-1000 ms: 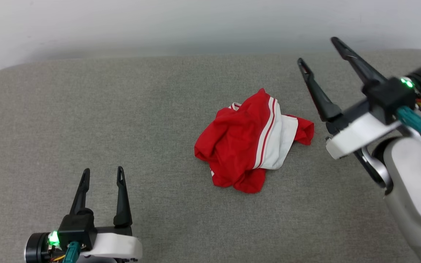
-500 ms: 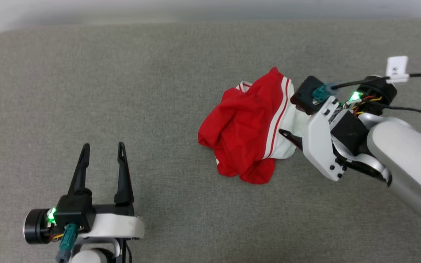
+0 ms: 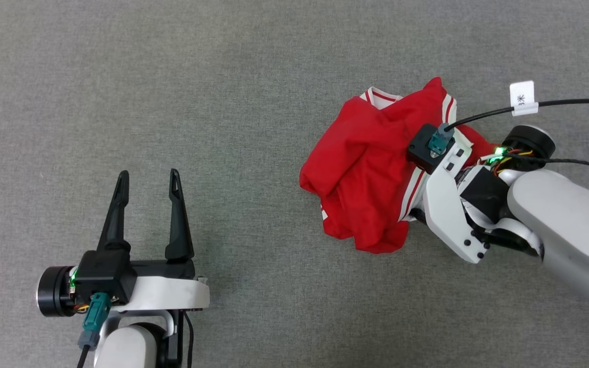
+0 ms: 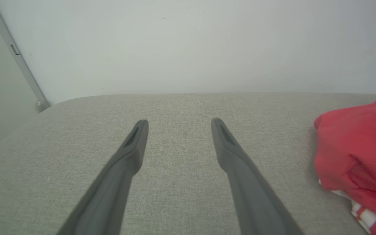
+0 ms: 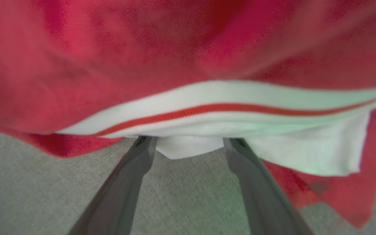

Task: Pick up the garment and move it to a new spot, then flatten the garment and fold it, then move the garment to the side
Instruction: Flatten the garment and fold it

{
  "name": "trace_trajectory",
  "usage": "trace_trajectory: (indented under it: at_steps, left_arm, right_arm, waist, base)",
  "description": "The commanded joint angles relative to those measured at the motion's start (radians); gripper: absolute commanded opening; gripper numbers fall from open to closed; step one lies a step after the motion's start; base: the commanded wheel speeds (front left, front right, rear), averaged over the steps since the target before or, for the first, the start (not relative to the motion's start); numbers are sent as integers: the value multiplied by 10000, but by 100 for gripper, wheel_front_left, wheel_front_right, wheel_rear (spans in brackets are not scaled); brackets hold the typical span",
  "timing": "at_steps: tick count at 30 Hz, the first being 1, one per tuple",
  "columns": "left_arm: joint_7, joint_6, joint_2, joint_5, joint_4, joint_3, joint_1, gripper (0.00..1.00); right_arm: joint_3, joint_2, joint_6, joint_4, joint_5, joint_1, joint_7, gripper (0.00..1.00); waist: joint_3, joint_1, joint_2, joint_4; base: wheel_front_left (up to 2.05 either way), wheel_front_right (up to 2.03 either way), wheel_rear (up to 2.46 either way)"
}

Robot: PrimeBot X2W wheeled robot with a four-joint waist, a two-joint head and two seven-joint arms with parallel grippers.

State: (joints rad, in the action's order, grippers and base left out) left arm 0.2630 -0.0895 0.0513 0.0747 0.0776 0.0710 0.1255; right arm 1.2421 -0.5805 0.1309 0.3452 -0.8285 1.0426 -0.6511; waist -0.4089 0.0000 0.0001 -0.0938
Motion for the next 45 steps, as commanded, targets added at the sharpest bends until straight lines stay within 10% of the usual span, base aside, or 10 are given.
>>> trace_trajectory:
  at_steps: [1,2,3,12,25,37,38,39,45]
  left_arm:
    - [26,-66,-15,22,-27,-19,69,100]
    - [26,-76,-15,19,-45,-45,40,100]
    - [26,-74,-15,7,-72,-70,-1,100]
    - [26,-14,-12,-96,-154,-344,-506,100]
    - [26,-34,-13,-48,-4,-661,-1205,100]
    - [26,-55,-13,-73,-21,-581,-1123,100]
    - [26,-45,-11,-93,-24,-617,-1141,100]
    - [26,-29,-13,-99,-42,-659,-1173,100]
    - [26,223,29,-275,-72,-838,-1194,100]
  right_arm:
    - [620,126,-3,413,43,-973,-114,100]
    - [615,155,-1,363,96,-955,52,18]
    - [594,176,-1,300,145,-876,211,0]
    - [348,-593,-4,-774,311,103,2332,0]
    - [-1737,-3610,-3,-1585,-335,-2192,3354,0]
    - [-2385,-2593,-1,482,-808,-5365,3853,0]
    - [-2520,-2435,-1,574,-784,-5429,4036,18]
    - [-2698,-2348,-1,646,-684,-5406,4277,89]
    - [-3875,-2300,-3,622,173,-5422,5578,100]
  waist:
    - [42,0,-1,24]
    - [91,0,-1,66]
    - [162,0,-1,118]
    - [1313,0,-1,598]
    - [2056,0,-1,1197]
    - [1957,0,-1,1240]
    - [1972,0,-1,1249]
    - [2007,0,-1,1264]
    - [2353,0,-1,1370]
  base:
    - [0,0,0]
    - [0,0,0]
    - [0,0,0]
    - [0,0,0]
    - [0,0,0]
    - [0,0,0]
    - [0,0,0]
    - [0,0,0]
    - [0,0,0]
